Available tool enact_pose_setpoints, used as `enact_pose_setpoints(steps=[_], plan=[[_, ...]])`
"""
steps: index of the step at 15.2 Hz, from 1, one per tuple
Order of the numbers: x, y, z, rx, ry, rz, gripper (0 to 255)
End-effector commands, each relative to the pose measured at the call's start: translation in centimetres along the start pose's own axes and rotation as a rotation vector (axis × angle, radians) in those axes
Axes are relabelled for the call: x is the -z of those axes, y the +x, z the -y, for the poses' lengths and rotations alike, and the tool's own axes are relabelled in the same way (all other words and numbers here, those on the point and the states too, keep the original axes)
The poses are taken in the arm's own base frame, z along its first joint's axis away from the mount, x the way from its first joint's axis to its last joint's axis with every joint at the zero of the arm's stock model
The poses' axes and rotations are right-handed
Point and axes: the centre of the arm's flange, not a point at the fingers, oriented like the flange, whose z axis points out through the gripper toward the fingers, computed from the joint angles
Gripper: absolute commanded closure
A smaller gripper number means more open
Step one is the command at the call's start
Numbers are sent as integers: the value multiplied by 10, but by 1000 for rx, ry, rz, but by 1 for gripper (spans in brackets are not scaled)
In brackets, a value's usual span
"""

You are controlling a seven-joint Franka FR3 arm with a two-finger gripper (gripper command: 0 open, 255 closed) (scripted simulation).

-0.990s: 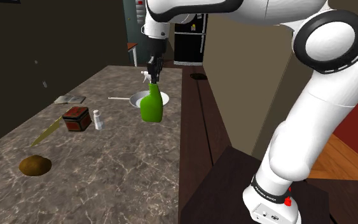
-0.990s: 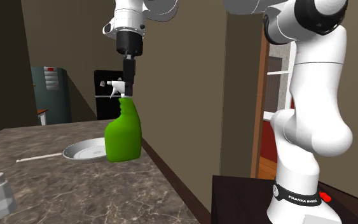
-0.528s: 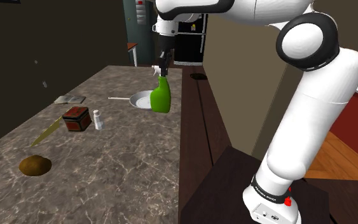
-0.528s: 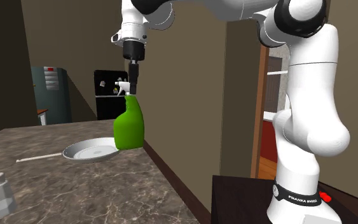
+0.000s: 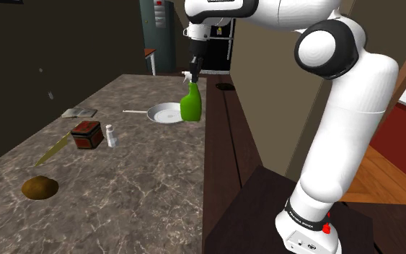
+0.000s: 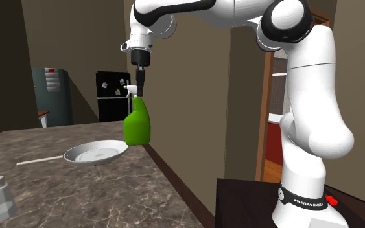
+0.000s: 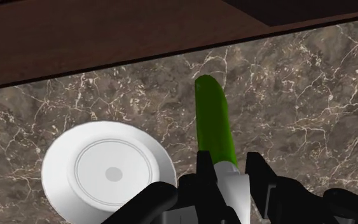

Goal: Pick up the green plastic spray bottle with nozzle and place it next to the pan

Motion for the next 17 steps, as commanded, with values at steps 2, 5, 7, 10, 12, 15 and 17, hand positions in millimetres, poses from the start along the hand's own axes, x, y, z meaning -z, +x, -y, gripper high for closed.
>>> enact_pose_setpoints(steps=[2,5,7,10,12,15,17], plan=[[-15,-1,-4,1,0,0,255],[-31,-2,-5,1,0,0,255],[-41,-3,-5,1,0,0,255],[-57,-4,-6,1,0,0,255],[-68,-4,-7,1,0,0,255],[-83,-5,-8,1,0,0,255],[-92,-6,-8,1,0,0,255]])
